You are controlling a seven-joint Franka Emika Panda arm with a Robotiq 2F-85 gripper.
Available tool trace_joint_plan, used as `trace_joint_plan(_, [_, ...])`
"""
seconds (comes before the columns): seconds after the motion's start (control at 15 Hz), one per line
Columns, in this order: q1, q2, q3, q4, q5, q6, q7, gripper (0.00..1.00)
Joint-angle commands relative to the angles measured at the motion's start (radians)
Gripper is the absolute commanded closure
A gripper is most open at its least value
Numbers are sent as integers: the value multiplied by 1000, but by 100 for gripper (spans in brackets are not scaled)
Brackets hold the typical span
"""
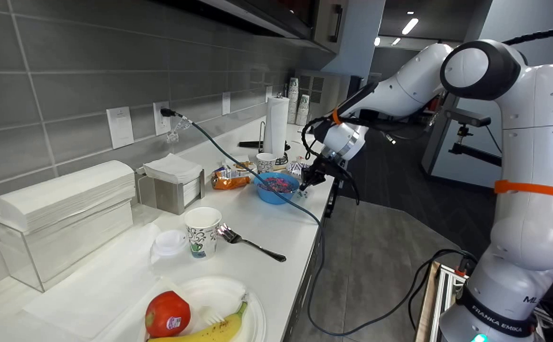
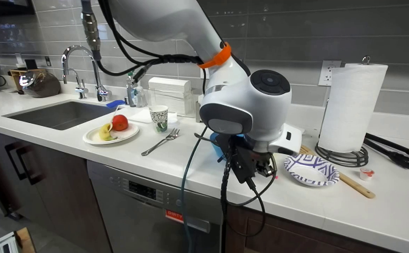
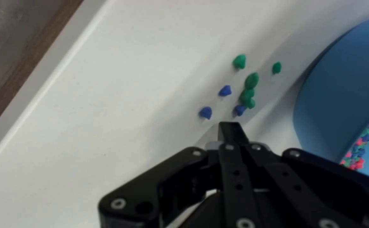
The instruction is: Separate the sweets into colors
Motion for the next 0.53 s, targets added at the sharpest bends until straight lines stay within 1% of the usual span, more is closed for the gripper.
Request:
trace_joint_plan(0.0, [-22, -3, 35, 7, 68, -28, -52, 100])
trace_joint_plan(0.2, [-25, -3, 47, 4, 83, -28, -68, 100])
trace_joint_plan(0.47, [-21, -1, 41, -2, 68, -39, -54, 100])
